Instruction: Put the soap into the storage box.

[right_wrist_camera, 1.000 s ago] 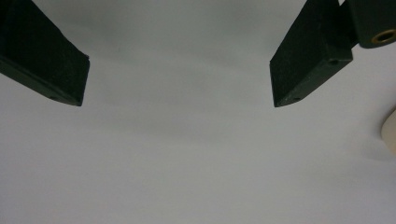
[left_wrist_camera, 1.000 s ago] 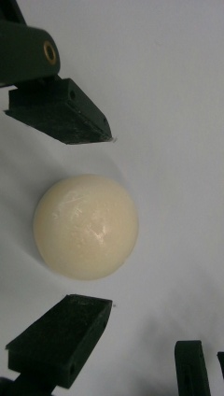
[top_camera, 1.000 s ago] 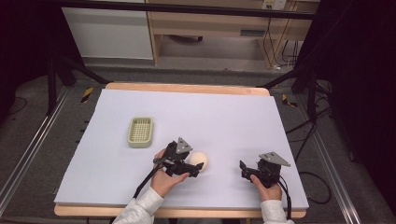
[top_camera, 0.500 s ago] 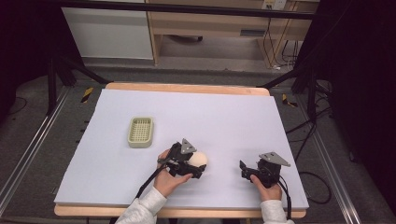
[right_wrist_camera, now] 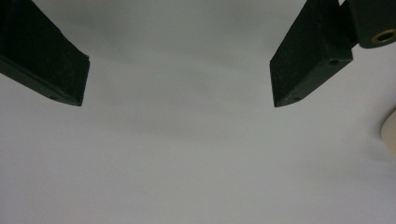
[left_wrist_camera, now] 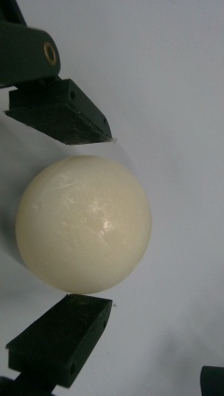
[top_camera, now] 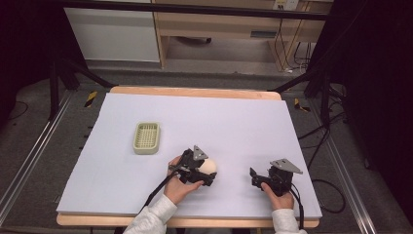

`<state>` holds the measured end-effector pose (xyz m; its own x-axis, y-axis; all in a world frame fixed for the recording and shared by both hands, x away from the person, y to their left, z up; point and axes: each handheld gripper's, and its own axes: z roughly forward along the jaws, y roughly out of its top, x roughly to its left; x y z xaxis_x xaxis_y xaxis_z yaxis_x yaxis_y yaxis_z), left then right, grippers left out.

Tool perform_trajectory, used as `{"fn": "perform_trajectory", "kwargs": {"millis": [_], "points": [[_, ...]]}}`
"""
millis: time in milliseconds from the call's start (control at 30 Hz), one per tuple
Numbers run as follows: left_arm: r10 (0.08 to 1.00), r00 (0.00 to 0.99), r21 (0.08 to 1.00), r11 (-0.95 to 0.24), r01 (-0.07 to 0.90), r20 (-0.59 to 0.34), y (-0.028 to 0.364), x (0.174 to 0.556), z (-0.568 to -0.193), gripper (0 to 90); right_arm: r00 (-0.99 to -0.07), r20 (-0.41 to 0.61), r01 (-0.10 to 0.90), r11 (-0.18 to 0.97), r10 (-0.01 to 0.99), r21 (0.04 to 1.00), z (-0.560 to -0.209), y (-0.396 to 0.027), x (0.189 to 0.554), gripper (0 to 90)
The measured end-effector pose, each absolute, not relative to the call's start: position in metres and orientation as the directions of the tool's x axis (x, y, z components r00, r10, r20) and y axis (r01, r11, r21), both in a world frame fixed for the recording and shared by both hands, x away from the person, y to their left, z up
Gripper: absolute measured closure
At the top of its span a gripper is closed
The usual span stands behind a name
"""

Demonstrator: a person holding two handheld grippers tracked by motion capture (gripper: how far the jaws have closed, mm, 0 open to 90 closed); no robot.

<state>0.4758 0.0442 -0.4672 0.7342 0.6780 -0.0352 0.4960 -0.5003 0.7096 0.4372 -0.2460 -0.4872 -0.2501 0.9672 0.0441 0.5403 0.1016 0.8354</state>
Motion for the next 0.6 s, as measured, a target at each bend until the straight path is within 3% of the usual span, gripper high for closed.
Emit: {"fn": "perform_trajectory", "kwargs": {"millis": [600], "points": [[0.674, 0.738, 0.687, -0.526, 0.502, -0.023, 0.0386, 0.4777, -0.4741, 22.3, -0.252, 0.043, 0.541, 0.104, 0.967, 0.835, -0.4872, -0.2458, 0.4373, 5.3]]}}
